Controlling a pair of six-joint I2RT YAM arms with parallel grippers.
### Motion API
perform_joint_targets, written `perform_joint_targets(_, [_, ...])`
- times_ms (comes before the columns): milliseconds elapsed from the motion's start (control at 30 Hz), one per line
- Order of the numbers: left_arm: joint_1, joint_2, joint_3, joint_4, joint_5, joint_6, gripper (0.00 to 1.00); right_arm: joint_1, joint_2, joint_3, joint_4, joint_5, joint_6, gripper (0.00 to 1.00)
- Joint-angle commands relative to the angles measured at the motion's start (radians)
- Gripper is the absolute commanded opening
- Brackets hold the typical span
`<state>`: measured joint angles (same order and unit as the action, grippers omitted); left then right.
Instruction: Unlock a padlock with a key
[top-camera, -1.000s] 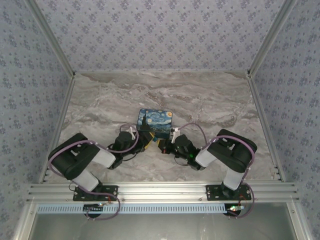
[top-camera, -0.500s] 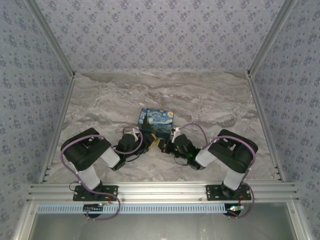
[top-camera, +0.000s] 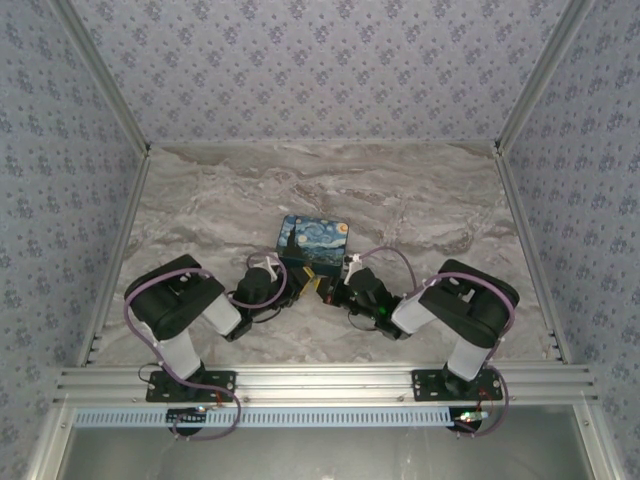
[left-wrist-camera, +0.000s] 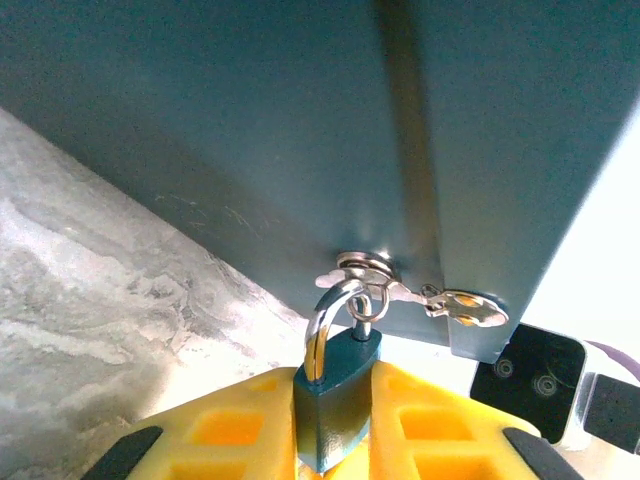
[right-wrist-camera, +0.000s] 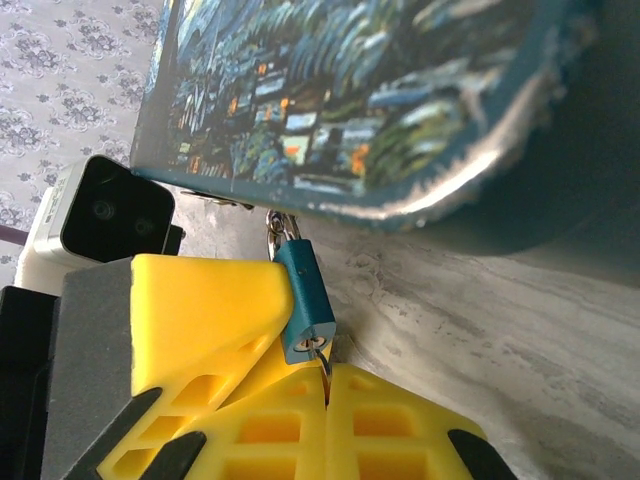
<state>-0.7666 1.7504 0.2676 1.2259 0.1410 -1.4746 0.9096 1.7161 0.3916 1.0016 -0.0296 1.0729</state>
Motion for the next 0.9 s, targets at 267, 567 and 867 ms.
perform_joint_targets(267, [-0.008, -0.067, 0.028, -0.072, -0.022, 0.056, 0.15, 0.002, -0.026, 0.012, -0.006, -0.026, -0.005, 0.18])
perform_joint_targets(567, [-0.007, -0.090, 0.027, -0.099, -0.031, 0.063, 0.14, 0.000, -0.067, -0.011, -0.051, 0.005, -0.039, 0.26])
perform_joint_targets(867, [-0.007, -0.159, 0.030, -0.189, -0.045, 0.084, 0.12, 0.001, -0.221, -0.031, -0.275, 0.084, -0.162, 0.46])
